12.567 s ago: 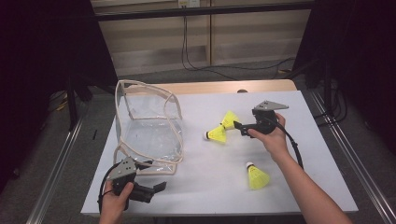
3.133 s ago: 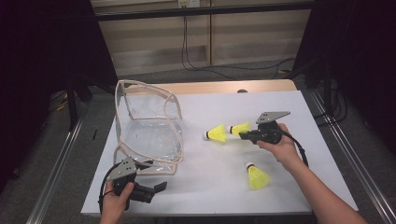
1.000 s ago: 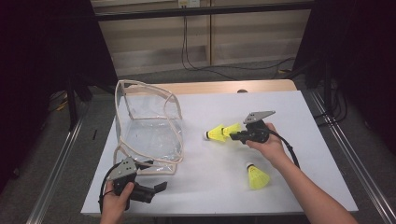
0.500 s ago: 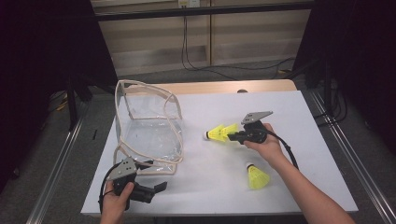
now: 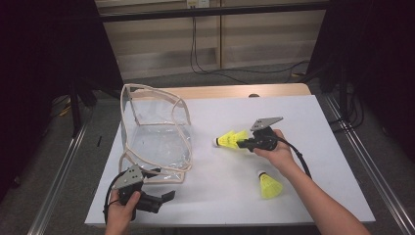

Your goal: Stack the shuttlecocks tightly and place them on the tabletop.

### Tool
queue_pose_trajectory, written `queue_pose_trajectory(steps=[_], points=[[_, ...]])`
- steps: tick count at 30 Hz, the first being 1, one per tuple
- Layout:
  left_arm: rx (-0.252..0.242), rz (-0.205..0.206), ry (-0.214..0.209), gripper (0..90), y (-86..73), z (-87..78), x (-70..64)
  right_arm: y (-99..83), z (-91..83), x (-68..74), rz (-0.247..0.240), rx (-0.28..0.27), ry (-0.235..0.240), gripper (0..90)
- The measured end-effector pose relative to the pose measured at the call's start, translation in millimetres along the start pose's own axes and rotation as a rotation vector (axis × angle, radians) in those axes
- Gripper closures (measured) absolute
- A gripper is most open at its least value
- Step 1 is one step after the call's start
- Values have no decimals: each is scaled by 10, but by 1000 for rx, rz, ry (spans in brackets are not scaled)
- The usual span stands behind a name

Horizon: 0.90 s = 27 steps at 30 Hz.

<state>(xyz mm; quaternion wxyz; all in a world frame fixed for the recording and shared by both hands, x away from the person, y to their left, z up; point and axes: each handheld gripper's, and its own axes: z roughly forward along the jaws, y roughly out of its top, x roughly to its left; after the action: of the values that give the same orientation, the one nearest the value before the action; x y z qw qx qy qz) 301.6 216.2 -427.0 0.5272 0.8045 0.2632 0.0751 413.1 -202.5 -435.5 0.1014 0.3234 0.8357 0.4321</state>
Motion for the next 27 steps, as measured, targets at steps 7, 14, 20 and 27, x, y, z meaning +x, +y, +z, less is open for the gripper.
queue_pose_trajectory(steps=[7,14,20,27], points=[[1,0,1,35,1,0,0,-2,14,-7,4,3,-1,883],[0,1,1,35,0,1,0,2,25,-7,5,1,-1,883],[1,0,1,35,1,-1,0,-1,41,-4,8,8,-4,881],[2,1,1,35,1,-1,-1,-2,43,-4,5,6,-6,883]])
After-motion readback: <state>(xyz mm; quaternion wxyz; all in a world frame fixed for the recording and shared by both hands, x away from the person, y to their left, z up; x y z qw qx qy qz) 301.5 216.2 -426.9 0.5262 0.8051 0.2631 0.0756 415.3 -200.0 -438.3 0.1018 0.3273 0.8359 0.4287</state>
